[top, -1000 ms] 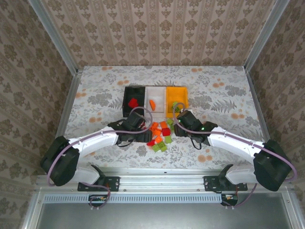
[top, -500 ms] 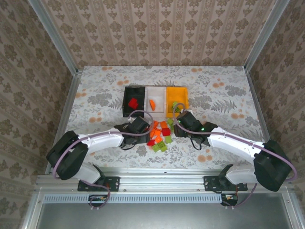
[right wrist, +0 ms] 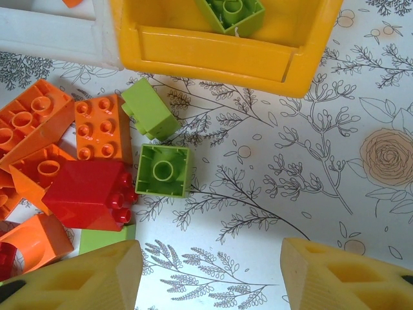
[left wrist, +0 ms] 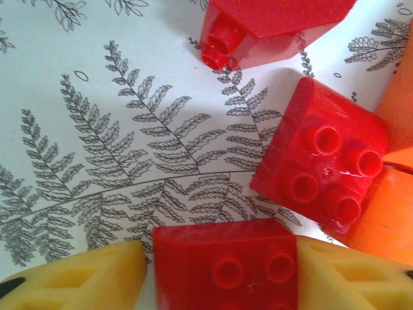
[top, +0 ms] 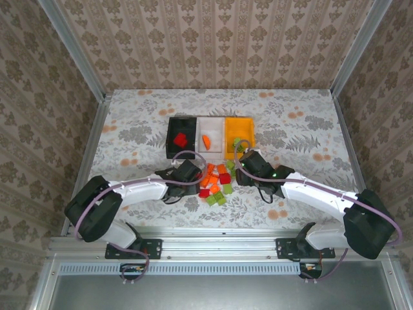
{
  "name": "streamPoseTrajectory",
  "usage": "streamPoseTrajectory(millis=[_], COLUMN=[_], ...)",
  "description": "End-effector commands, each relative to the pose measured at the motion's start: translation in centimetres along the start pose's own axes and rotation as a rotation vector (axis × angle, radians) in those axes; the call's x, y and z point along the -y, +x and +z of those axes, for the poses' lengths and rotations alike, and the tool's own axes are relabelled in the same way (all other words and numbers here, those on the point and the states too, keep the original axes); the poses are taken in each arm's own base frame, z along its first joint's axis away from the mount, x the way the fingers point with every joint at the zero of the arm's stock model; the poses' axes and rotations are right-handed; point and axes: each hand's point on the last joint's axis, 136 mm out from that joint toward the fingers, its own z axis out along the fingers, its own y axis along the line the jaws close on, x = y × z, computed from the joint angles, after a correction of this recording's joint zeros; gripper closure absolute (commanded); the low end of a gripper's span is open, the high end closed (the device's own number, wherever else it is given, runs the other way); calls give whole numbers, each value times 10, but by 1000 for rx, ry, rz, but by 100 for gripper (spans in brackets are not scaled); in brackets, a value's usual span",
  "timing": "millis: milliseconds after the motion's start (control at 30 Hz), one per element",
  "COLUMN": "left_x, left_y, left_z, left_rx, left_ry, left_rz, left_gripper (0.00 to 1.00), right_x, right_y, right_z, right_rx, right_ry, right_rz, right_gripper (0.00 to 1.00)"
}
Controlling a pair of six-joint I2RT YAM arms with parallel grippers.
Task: Sort the legos into containers by color
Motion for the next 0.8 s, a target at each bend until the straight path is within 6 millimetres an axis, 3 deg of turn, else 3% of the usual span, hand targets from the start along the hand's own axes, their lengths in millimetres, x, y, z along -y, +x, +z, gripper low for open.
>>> streamPoseTrajectory(millis=[0, 233, 433, 633, 767], left_x=[-6, -6, -1, 8, 13], left_y=[6, 5, -6, -31, -52], left_z=[17, 8, -14, -42, -49], left_rx=[-26, -15, 27, 99, 126], left_ry=[4, 14, 30, 49, 45], left_rz=[0, 7, 25, 61, 84], left_gripper=[46, 53, 54, 53, 52], right_x=[1, 1, -4, -5, -5], right_y=[3, 0, 0, 0, 1], right_z=[-3, -6, -2, -1, -1], right_rx=[-9, 4, -3, -3, -4], right_ry=[3, 0, -6, -8, -9], right_rz=[-4, 4, 1, 0, 0], right_gripper=[40, 41, 41, 41, 41])
